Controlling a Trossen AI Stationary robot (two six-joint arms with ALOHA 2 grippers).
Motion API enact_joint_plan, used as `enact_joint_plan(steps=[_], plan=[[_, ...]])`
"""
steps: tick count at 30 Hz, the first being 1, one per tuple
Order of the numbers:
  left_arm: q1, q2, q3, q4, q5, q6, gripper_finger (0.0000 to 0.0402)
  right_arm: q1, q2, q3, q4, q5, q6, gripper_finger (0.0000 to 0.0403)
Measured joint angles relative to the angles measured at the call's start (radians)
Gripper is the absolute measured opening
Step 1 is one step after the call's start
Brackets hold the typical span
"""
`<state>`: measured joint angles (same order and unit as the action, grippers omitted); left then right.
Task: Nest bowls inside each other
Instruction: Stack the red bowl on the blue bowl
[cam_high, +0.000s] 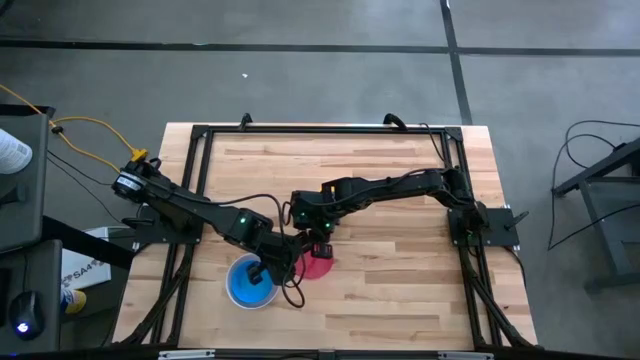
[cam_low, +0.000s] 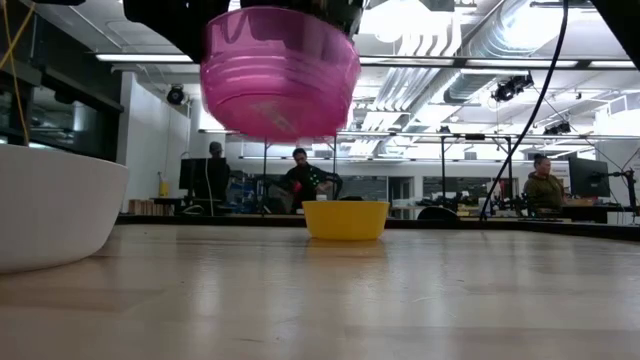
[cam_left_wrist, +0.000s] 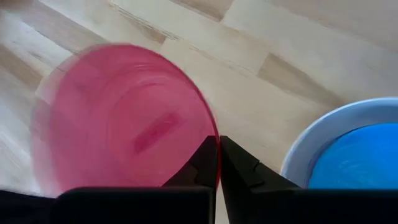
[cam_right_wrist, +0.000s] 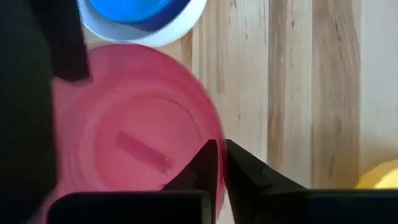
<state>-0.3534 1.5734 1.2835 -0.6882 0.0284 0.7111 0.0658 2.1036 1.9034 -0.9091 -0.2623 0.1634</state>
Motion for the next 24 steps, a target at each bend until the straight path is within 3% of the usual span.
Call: enact_joint_plan(steps=[12, 24], plan=[[0.001, -0.001, 0.000, 0.000, -0.005, 0.000, 0.0000, 0.000, 0.000, 0.000, 0.017, -0.004, 0.020, 0.0096], [0.000, -0.001, 0.001, -0.014, 0.001, -0.012, 0.0000, 0.000, 0.000, 0.000, 0.024, -0.005, 0.017, 0.0133]])
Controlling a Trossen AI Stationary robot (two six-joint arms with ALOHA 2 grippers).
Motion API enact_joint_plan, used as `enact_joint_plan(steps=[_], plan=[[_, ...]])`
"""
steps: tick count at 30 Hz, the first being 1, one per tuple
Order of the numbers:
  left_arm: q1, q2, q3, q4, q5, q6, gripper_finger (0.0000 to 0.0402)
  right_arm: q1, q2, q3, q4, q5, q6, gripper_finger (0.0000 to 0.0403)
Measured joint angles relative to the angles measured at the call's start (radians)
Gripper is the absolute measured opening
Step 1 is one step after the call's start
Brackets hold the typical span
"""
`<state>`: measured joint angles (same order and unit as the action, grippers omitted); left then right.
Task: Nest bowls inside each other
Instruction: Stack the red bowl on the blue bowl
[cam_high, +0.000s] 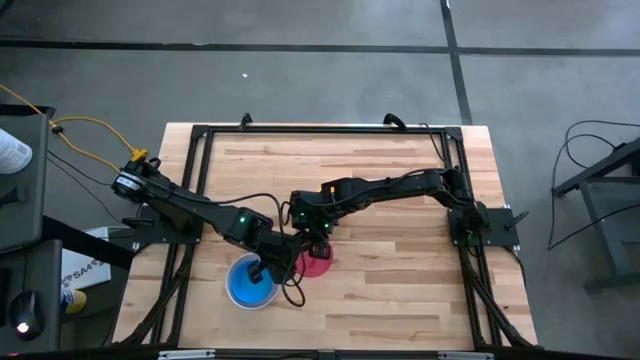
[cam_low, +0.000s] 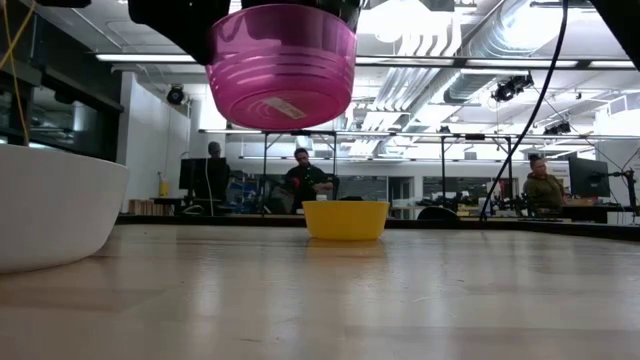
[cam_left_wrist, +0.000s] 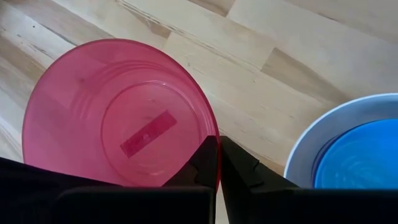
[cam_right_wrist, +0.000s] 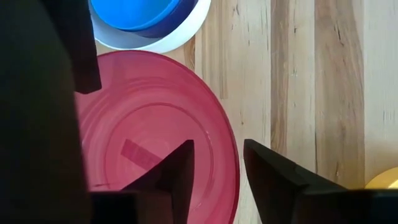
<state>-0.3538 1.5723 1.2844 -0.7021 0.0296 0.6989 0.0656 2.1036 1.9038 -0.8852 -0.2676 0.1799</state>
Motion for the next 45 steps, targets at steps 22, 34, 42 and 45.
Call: enact_joint_plan(steps=[22, 34, 42, 45], plan=[[-0.001, -0.027, -0.001, -0.035, -0.022, -0.030, 0.0000, -0.001, 0.000, 0.002, 0.024, 0.000, 0.039, 0.0136], [0.000, -0.027, -0.001, -0.043, -0.067, -0.041, 0.0000, -0.015, 0.000, 0.002, 0.019, 0.007, 0.063, 0.0136], [-0.040, -0.040, -0.001, -0.043, -0.141, -0.043, 0.0000, -0.015, -0.002, 0.002, 0.059, 0.001, 0.054, 0.0136], [-0.041, -0.046, -0.001, -0.050, -0.144, -0.057, 0.0000, -0.015, -0.002, 0.002, 0.064, 0.000, 0.055, 0.0136]])
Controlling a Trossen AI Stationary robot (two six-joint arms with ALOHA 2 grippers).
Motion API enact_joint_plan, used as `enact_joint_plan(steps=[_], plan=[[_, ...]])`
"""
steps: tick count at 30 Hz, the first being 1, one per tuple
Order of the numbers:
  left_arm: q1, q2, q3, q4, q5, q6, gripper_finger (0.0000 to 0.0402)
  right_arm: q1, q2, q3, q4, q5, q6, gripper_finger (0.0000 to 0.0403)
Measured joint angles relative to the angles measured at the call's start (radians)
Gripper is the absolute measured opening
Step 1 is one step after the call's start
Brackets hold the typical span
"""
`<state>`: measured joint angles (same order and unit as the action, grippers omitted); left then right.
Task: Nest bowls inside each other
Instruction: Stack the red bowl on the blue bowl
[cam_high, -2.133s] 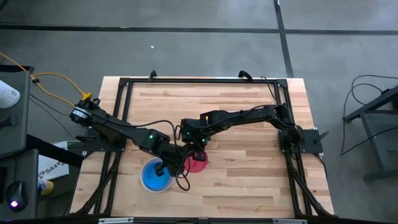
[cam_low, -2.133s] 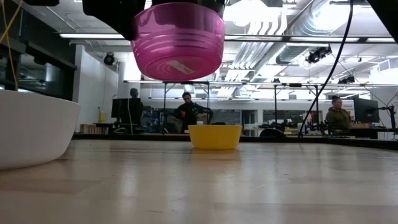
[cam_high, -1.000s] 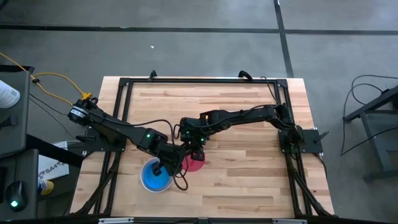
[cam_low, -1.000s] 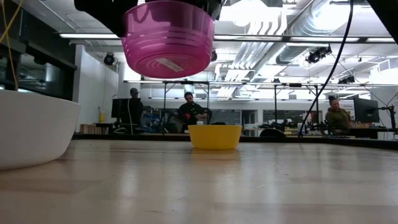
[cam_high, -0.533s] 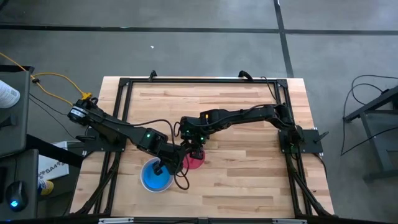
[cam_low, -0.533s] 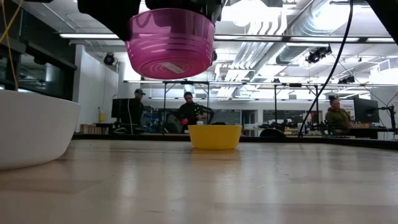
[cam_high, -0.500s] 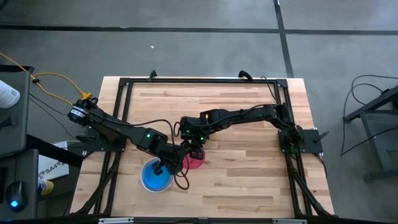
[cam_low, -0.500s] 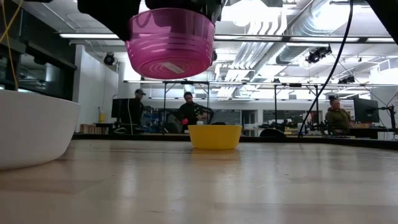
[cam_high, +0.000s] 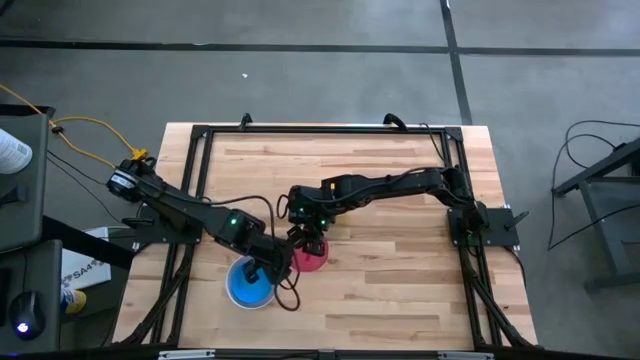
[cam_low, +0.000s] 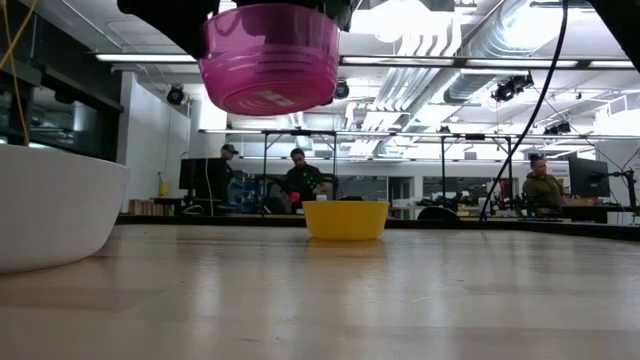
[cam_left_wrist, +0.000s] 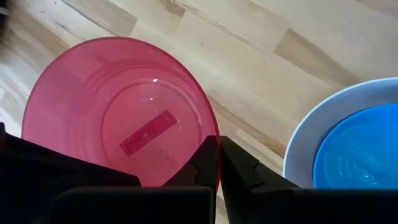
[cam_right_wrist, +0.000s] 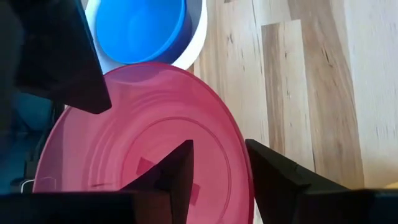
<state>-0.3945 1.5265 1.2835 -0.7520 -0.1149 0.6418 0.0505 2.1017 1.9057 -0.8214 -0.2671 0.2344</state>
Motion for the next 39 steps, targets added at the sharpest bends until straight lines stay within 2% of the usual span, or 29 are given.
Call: enact_joint_plan(steps=[12, 23, 39], plan=[[-0.025, -0.008, 0.000, -0.009, -0.044, -0.024, 0.0000, 0.002, 0.000, 0.000, -0.003, 0.002, -0.019, 0.0136], [-0.025, -0.009, 0.000, -0.017, 0.025, -0.054, 0.0000, 0.003, 0.000, 0.000, 0.034, -0.023, -0.029, 0.0136], [-0.025, -0.009, -0.011, -0.032, 0.030, -0.104, 0.0000, 0.002, 0.000, -0.002, 0.049, -0.047, -0.046, 0.0136]])
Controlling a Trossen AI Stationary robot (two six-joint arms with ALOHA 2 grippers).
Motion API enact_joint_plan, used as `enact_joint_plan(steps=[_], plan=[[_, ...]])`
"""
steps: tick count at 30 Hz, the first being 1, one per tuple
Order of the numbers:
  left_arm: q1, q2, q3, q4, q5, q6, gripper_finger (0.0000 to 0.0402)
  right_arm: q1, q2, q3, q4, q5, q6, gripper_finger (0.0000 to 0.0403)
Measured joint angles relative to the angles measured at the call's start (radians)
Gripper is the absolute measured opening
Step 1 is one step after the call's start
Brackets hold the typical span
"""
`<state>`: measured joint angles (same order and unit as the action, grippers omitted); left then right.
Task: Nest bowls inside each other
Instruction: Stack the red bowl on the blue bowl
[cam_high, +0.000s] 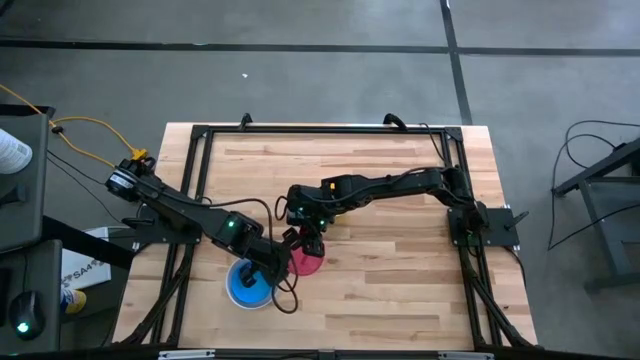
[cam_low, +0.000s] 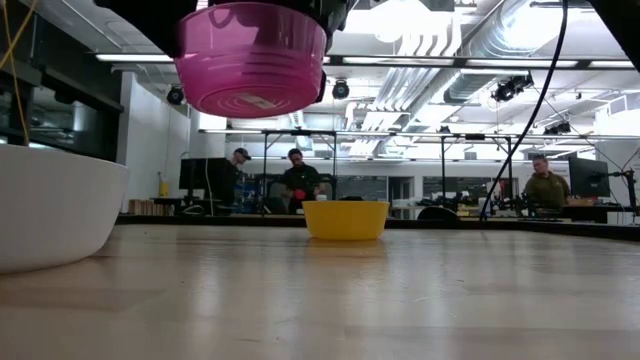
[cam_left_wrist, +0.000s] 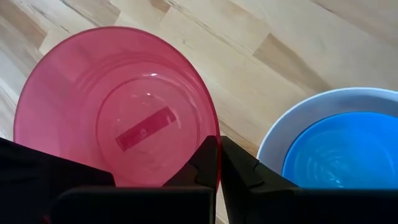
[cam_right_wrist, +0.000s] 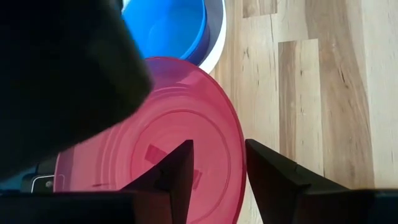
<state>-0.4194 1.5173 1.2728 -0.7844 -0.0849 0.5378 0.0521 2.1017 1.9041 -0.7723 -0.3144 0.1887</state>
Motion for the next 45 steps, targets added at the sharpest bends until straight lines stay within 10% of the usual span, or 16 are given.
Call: enact_joint_plan(steps=[45], plan=[[-0.010, 0.002, -0.078, -0.051, 0.023, -0.125, 0.0000, 0.001, -0.168, 0.002, -0.142, -0.023, 0.022, 0.0136]])
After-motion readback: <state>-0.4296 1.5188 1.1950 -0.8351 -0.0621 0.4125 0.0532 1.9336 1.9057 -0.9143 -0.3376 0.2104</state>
